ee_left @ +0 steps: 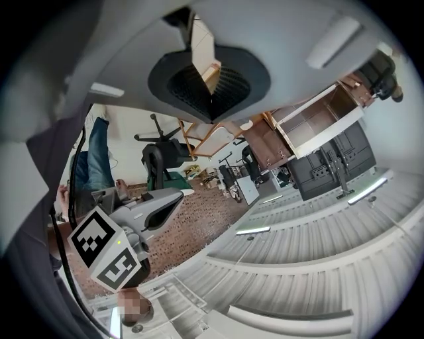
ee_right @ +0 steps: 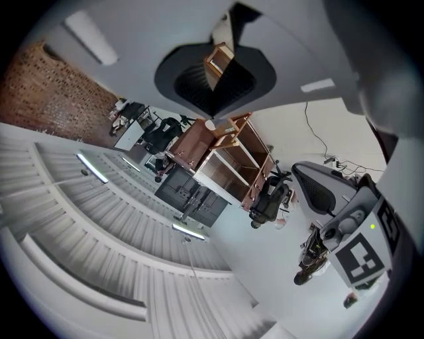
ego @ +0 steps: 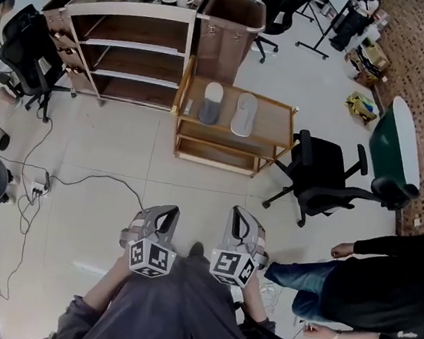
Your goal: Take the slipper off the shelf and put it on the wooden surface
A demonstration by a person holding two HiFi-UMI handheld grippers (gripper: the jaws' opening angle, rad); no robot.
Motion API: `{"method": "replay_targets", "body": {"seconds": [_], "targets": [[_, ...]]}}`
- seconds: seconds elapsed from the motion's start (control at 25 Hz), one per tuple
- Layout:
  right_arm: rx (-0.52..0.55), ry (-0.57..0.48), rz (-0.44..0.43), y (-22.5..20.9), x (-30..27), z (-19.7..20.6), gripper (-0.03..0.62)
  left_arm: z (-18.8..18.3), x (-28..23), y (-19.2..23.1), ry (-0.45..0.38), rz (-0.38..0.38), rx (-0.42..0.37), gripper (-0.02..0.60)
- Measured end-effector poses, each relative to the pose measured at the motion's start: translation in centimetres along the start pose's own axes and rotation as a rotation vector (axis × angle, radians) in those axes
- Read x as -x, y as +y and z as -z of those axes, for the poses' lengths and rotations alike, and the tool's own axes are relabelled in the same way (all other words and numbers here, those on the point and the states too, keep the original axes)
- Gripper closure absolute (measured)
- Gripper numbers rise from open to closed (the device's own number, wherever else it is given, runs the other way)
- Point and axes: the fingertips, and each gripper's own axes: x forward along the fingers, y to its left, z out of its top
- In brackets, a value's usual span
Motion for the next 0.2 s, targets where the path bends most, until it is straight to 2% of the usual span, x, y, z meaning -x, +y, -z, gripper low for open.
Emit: {"method": "replay_targets", "body": {"seconds": [0.2], "targets": [[0.005,-0.002,0.002,-0.15,-0.66,0.10,0.591,0.01,-0.04,0.45,-0.002,-0.006,0.002,0.565]]}}
